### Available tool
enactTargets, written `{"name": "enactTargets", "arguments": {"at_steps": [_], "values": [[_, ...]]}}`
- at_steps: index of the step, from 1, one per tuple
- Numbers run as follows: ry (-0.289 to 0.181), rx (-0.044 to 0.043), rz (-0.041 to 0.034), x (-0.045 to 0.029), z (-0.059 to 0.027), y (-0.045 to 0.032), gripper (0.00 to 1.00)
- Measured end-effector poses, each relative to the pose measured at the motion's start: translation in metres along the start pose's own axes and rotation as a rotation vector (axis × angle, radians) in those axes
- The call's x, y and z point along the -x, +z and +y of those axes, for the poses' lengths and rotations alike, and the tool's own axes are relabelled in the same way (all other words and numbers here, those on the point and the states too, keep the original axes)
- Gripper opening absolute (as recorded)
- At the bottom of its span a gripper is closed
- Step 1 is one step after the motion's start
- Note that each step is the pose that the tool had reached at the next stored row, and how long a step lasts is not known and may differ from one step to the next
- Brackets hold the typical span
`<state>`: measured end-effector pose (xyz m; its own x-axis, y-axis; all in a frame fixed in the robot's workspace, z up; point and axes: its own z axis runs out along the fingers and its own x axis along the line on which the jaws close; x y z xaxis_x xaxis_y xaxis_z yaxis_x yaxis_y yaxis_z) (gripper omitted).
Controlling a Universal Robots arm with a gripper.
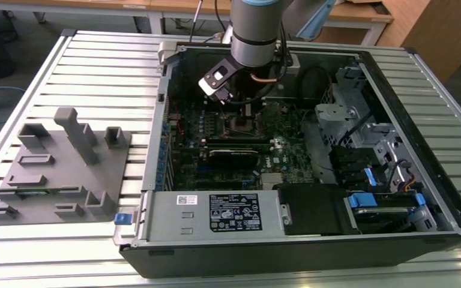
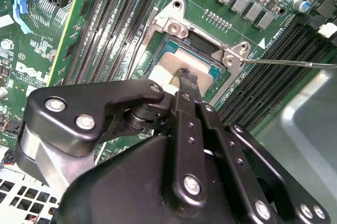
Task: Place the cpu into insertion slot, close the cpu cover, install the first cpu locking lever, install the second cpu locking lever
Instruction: 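Place the cpu into insertion slot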
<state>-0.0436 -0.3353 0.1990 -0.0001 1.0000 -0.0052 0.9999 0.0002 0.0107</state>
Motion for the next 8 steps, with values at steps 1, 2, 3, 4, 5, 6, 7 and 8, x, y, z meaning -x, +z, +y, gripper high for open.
{"name": "enactTargets", "arguments": {"at_steps": [1,2,3,4,5,6,7,8], "values": [[0.000,-0.0001,0.0000,0.0000,0.0000,0.0000,0.11],[0.000,-0.0001,0.0000,0.0000,0.0000,0.0001,0.11],[0.000,-0.0004,-0.0005,0.0001,-0.0001,0.0007,0.11],[0.000,-0.0008,-0.0010,0.0002,-0.0001,0.0012,0.11],[0.000,-0.0007,-0.0010,0.0002,-0.0001,0.0012,0.11],[0.000,-0.0004,-0.0007,0.0002,-0.0002,0.0014,0.11],[0.000,-0.0004,-0.0007,0.0002,-0.0002,0.0014,0.11],[0.000,-0.0003,-0.0005,0.0002,-0.0001,0.0012,0.11]]}}
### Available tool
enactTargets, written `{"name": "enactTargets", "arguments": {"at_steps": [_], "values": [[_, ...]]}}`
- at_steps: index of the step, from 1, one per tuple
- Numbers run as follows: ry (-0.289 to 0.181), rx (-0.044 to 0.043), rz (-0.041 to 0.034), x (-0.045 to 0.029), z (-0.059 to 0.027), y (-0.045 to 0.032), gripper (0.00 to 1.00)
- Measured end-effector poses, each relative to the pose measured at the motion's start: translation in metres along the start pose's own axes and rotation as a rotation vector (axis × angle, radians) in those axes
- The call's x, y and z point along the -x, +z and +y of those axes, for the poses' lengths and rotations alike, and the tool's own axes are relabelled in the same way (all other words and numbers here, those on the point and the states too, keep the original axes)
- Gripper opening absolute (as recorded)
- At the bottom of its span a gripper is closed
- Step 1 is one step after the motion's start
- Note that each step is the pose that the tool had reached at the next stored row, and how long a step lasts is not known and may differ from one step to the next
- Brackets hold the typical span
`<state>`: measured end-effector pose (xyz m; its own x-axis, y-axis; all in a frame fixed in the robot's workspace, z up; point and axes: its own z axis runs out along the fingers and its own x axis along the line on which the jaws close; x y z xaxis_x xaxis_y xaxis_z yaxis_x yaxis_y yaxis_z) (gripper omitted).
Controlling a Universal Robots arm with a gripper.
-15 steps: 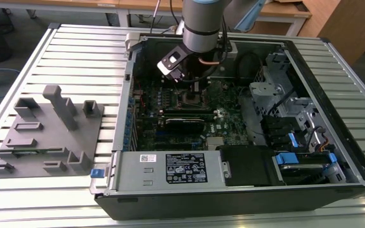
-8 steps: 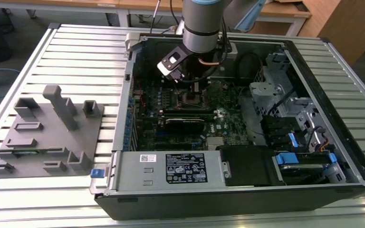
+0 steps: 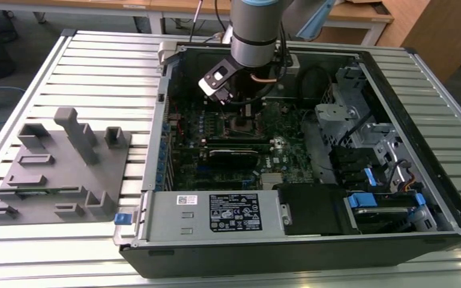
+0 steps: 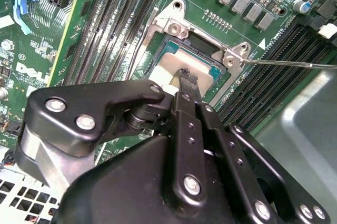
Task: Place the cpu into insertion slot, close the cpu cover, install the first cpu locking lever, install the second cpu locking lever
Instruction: 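Place the cpu into insertion slot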
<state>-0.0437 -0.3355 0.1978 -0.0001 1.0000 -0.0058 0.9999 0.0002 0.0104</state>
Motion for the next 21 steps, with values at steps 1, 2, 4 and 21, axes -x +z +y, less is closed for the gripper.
{"name": "enactTargets", "arguments": {"at_steps": [1,2,4,21], "values": [[0.000,0.0005,0.0006,-0.0001,0.0001,-0.0004,0.11],[0.000,0.0011,0.0015,-0.0003,0.0002,-0.0011,0.11],[0.000,0.0016,0.0028,-0.0006,0.0004,-0.0031,0.11],[0.000,0.0003,0.0006,-0.0001,0.0007,-0.0167,0.11]]}}
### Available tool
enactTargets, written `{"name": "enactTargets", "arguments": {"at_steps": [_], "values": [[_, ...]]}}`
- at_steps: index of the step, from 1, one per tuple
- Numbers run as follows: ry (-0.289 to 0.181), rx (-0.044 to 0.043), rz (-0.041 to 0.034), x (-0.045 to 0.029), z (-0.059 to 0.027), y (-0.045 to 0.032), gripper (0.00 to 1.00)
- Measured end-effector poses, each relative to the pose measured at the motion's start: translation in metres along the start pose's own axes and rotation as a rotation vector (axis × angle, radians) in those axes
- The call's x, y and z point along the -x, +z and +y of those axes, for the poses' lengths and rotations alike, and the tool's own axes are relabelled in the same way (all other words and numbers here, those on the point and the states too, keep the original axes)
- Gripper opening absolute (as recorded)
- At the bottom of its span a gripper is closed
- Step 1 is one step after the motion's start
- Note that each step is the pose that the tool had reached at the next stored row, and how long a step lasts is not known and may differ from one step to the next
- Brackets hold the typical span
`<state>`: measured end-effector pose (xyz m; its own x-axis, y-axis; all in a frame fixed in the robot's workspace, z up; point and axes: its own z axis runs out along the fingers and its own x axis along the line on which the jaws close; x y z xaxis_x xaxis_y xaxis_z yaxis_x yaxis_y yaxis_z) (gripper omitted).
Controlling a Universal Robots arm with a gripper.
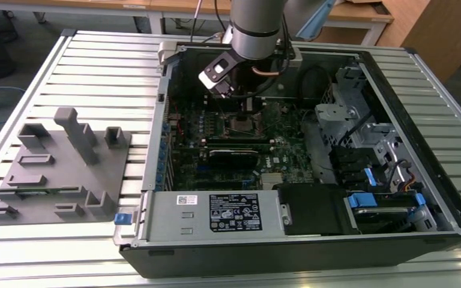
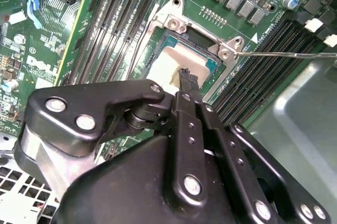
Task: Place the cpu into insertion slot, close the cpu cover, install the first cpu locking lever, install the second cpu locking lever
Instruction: 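Place the cpu into insertion slot, then close the cpu cover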
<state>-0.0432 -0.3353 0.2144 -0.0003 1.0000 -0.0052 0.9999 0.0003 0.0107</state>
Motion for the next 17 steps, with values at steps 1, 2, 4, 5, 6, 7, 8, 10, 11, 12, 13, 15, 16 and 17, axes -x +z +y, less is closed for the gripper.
{"name": "enactTargets", "arguments": {"at_steps": [1,2,4,5,6,7,8,10,11,12,13,15,16,17], "values": [[0.000,0.0000,0.0000,0.0000,0.0005,0.0000,0.11],[0.000,0.0000,0.0000,0.0000,0.0007,0.0000,0.11],[0.000,0.0001,0.0001,0.0000,0.0014,0.0000,0.11],[0.000,0.0001,0.0001,0.0000,0.0021,0.0001,0.11],[0.000,0.0001,0.0001,0.0000,0.0021,0.0001,0.11],[0.000,0.0001,0.0001,0.0000,0.0022,0.0001,0.11],[0.000,0.0001,0.0001,0.0000,0.0022,0.0001,0.11],[0.000,0.0001,0.0001,0.0000,0.0022,0.0001,0.11],[0.000,0.0000,0.0001,0.0000,0.0022,0.0000,0.11],[0.000,0.0000,0.0001,0.0000,0.0022,0.0000,0.11],[0.000,0.0001,0.0001,-0.0001,0.0023,-0.0001,0.11],[0.000,0.0000,-0.0001,0.0000,0.0023,-0.0013,0.11],[0.000,0.0001,0.0001,0.0000,0.0023,-0.0022,0.11],[0.000,0.0000,0.0000,0.0000,0.0023,-0.0033,0.11]]}}
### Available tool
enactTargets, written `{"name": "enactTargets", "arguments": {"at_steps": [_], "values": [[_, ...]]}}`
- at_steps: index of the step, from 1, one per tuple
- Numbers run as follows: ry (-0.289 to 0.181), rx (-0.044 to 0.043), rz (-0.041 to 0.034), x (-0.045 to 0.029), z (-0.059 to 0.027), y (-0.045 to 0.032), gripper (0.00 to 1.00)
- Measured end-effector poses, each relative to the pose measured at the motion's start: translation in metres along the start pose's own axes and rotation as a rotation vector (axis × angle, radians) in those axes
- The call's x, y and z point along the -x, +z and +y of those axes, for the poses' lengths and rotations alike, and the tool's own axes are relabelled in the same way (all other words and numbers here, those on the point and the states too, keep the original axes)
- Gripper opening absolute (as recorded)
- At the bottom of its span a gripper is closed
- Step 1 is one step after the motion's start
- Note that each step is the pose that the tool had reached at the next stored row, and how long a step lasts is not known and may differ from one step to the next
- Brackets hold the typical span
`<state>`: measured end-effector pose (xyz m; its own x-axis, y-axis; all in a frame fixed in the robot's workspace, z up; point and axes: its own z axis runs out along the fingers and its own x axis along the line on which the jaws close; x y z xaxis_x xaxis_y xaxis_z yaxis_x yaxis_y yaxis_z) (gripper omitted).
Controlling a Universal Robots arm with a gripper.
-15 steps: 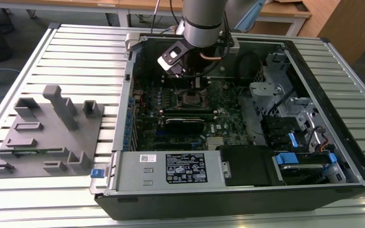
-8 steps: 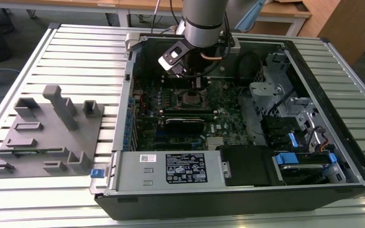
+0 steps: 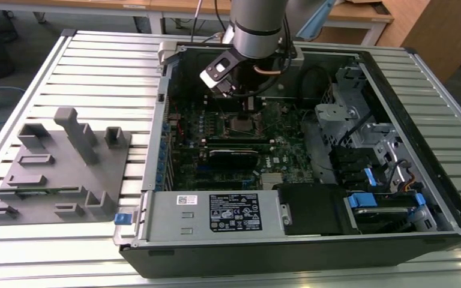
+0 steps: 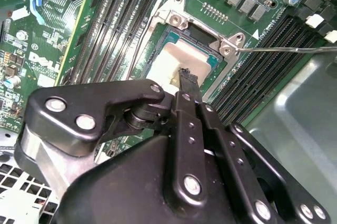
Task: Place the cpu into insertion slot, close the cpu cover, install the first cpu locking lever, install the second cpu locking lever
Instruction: 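Close the cpu cover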
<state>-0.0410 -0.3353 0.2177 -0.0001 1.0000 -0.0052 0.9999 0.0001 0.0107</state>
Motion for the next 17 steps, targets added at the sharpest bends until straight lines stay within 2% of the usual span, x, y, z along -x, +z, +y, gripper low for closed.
{"name": "enactTargets", "arguments": {"at_steps": [3,17], "values": [[0.000,0.0000,0.0001,0.0000,0.0000,-0.0026,0.11],[0.000,-0.0003,-0.0002,0.0001,0.0000,-0.0039,0.11]]}}
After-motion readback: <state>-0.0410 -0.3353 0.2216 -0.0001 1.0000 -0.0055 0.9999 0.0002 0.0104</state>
